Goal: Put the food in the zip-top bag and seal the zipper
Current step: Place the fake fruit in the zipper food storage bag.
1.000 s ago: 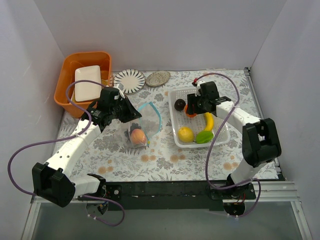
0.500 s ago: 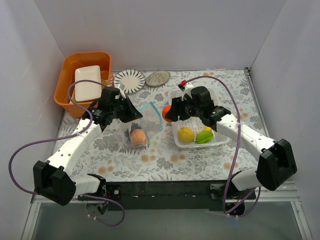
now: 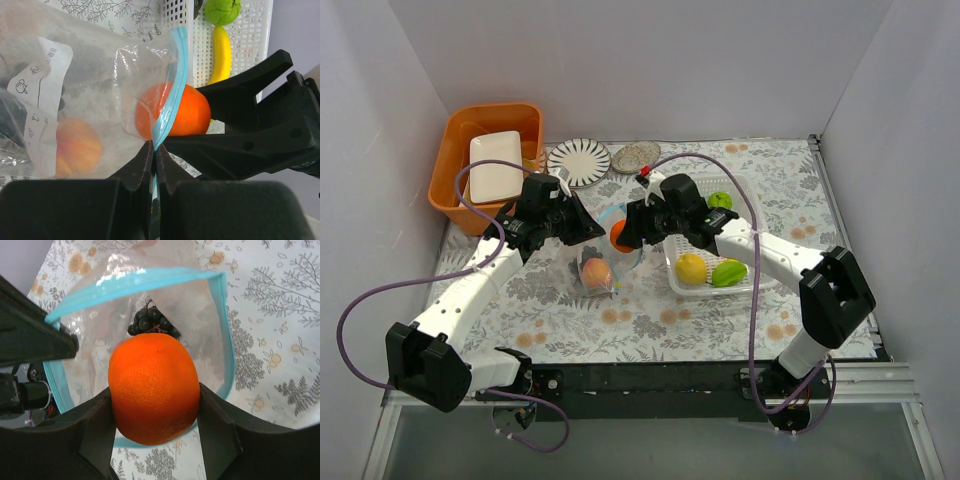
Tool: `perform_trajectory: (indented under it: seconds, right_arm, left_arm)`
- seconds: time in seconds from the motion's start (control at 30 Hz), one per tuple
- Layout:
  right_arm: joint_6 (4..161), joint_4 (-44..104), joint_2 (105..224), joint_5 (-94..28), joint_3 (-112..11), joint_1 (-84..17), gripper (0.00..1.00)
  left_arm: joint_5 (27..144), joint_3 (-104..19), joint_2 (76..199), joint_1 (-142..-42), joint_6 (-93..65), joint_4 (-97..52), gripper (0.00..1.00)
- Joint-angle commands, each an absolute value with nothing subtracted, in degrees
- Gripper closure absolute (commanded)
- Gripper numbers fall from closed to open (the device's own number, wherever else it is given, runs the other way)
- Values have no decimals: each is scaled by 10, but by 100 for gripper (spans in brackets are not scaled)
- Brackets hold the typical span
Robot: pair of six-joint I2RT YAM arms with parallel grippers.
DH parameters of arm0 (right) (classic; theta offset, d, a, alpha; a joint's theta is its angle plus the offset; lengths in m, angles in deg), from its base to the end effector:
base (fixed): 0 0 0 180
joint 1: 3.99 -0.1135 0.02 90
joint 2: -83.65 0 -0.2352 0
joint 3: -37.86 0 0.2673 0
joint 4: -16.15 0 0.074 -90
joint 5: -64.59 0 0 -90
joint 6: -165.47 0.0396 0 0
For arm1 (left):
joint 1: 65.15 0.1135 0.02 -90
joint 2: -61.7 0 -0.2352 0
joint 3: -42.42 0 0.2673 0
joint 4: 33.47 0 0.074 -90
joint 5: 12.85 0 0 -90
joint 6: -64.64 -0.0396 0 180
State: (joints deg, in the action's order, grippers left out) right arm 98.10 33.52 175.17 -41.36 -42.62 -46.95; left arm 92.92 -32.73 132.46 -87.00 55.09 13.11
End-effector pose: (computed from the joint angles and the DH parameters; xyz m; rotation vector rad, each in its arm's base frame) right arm 0.2759 0.2718 0.2441 -0.5668 2.1246 0.9654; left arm 0.2671 -0.1187 0.2807 -1.1313 2.3416 -1.1215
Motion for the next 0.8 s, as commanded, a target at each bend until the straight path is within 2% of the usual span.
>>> perform_trajectory:
  seconds: [0.0,0.13,0.17,0.37,0.47,0.63,0.77]
  right_arm:
    - [982,314,1793,-418,-491,-485,65]
    - [974,330,1838,-418,-545,-493,57]
    - [972,336,1843,-417,-552,-492,48]
    - [951,342,1834,-376,-561,-492,15]
    - [936,345,1805,-347,-549,-491,6]
    - [927,352,1740,-281,-512,-476,5]
    - [936,365,1685,-169,-461,-449,2]
  left_arm:
    - [935,-340,1310,-869,538,140,100]
    - [925,-358,1307,-868,536,154,100]
    - [922,-361,1303,-869,536,154,100]
    - [885,-363,1282,-869,543,151,100]
    - [872,-362,1273,-869,545,146,100]
    - [864,-369,1278,-868,544,148,100]
    - [831,-366,1260,-868,552,143,100]
